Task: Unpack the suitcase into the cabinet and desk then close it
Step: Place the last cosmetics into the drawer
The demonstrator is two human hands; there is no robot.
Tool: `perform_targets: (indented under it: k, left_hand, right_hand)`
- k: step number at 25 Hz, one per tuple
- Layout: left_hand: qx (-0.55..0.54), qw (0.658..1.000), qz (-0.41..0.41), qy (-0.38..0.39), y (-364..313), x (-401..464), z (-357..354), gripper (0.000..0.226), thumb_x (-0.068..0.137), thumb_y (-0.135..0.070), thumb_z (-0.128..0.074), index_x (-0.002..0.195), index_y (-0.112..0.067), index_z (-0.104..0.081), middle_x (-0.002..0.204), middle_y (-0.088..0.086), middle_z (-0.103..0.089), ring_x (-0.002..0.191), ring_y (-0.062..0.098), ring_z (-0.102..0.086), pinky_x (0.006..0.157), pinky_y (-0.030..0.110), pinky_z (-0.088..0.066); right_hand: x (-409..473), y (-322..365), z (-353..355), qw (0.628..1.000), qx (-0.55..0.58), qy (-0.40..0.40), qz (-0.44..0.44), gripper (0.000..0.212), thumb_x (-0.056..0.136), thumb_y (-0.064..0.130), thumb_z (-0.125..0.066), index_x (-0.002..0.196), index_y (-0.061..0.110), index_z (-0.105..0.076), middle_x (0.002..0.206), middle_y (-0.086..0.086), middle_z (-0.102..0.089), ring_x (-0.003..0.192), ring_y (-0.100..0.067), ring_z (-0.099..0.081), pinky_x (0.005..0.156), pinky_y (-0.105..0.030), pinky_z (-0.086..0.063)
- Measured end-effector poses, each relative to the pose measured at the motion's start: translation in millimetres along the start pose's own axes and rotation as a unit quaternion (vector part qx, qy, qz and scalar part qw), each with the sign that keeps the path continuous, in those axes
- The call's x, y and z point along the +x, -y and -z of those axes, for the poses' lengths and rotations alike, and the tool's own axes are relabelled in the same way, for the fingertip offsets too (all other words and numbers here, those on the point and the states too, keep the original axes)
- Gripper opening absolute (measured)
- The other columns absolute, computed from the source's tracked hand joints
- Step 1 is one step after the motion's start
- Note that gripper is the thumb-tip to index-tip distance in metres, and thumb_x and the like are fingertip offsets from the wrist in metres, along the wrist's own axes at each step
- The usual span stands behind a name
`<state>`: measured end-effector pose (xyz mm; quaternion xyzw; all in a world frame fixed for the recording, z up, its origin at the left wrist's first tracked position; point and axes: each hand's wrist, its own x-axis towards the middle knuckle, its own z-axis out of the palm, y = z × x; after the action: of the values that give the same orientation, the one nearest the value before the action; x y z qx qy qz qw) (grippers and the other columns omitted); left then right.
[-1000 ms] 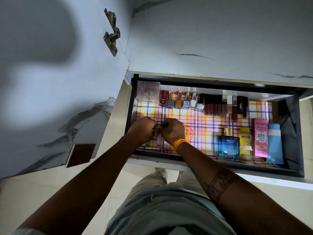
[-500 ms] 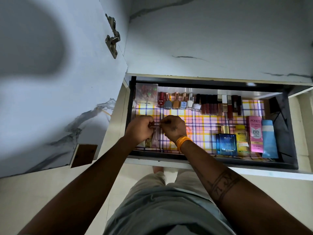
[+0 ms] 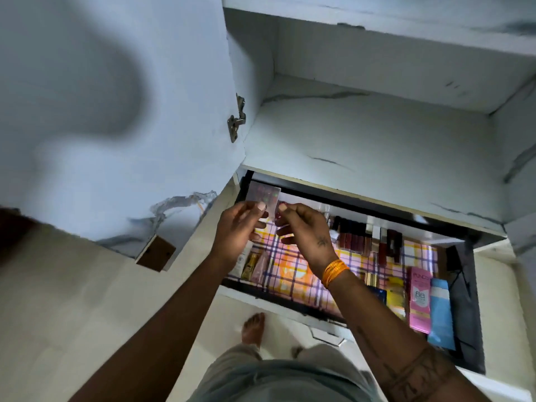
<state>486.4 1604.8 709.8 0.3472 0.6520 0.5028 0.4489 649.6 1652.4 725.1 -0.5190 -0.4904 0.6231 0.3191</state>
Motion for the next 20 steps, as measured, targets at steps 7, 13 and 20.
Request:
perform_targets:
  k: [7,13,20]
  left_hand:
    - [-0.102,0.981,-0.032,-0.160,-54.9,-91.5,7.7,0.027,0.103,-0.028,-0.063,0.111,-0.003,-0.071,0.101,0.010,-0.078,0.085,0.021,-0.073,0.068,0.031,-0.058]
    - [-0.110,0.943,-0.063,-0.307,-45.3,-225.2,46.8,0.026,0.103,-0.027,-0.062,0.113,-0.005,-0.072,0.106,0.015,-0.077,0.088,0.028,-0.073,0.072,0.038,-0.057]
    - [-0.146,0.831,-0.072,-0.532,-1.1,-430.4,124.5,0.029,0.103,-0.036,-0.061,0.112,-0.011,-0.073,0.107,0.012,-0.078,0.088,0.026,-0.074,0.071,0.036,-0.057]
  right_hand:
    - [-40.1,57.9,-10.1,0.982,0.002,0.168,0.083,0.027,0.102,0.029,-0.064,0.097,0.005,-0.073,0.095,-0.019,-0.075,0.082,-0.023,-0.072,0.071,-0.034,-0.060]
    - [-119.8,55.8,-77.7,0.939,-0.033,0.325,0.108,0.023,0.101,0.029,-0.064,0.099,0.008,-0.074,0.093,-0.013,-0.077,0.082,-0.023,-0.073,0.073,-0.042,-0.059]
    - [-280.5,10.0,-186.8,0.840,-0.101,0.520,0.116,0.025,0.102,0.032,-0.063,0.104,0.009,-0.073,0.092,-0.009,-0.077,0.085,-0.023,-0.074,0.071,-0.036,-0.060]
